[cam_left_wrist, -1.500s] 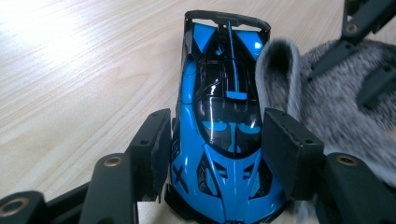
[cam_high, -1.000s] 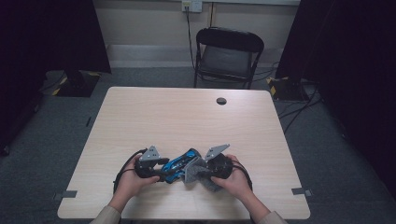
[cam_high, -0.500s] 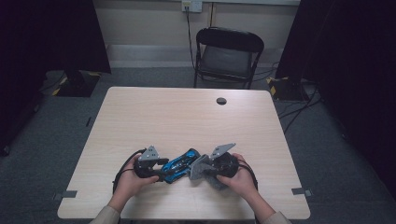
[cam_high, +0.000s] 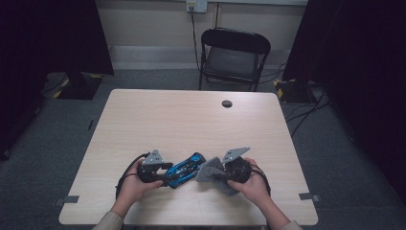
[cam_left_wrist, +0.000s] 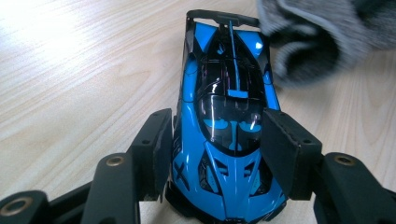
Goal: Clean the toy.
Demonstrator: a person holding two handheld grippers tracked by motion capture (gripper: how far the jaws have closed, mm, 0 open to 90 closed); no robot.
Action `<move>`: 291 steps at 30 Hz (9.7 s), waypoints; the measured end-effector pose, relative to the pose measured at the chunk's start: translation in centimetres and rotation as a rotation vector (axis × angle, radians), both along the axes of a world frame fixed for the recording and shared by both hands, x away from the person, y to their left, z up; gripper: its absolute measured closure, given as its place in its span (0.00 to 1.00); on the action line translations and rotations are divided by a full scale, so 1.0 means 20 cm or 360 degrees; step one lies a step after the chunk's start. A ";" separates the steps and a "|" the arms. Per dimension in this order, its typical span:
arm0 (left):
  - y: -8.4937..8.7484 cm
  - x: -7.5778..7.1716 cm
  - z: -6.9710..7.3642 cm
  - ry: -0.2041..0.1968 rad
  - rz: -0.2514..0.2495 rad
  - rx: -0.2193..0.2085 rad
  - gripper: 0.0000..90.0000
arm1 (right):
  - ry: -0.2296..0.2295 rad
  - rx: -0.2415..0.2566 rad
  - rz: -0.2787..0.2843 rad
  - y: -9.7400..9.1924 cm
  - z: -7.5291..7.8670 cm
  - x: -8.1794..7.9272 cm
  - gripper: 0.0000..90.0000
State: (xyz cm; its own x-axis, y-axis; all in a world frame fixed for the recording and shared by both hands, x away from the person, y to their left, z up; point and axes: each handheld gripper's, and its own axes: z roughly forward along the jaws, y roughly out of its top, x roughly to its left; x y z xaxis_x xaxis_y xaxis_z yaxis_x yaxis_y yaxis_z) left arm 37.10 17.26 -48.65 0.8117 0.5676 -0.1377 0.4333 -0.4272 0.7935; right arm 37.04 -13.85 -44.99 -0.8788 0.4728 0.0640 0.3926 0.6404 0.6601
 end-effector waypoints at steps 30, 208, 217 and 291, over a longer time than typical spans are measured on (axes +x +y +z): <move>0.00 0.00 0.00 -0.0002 0.0005 -0.0004 0.50 | 0.0043 0.0000 0.0058 0.12 -0.09 0.02 0.83; -0.46 0.08 0.01 -0.0002 -0.0109 0.0266 0.28 | -0.0024 -0.0036 -0.0215 -0.01 -0.09 0.06 0.85; -0.47 0.09 0.01 0.0000 -0.0096 0.0286 0.28 | -0.0008 -0.0057 -0.0168 -0.05 -0.08 0.00 0.85; -0.47 0.08 0.00 0.0014 -0.0112 0.0308 0.28 | -0.0070 -0.0048 -0.0249 -0.17 -0.04 -0.02 0.84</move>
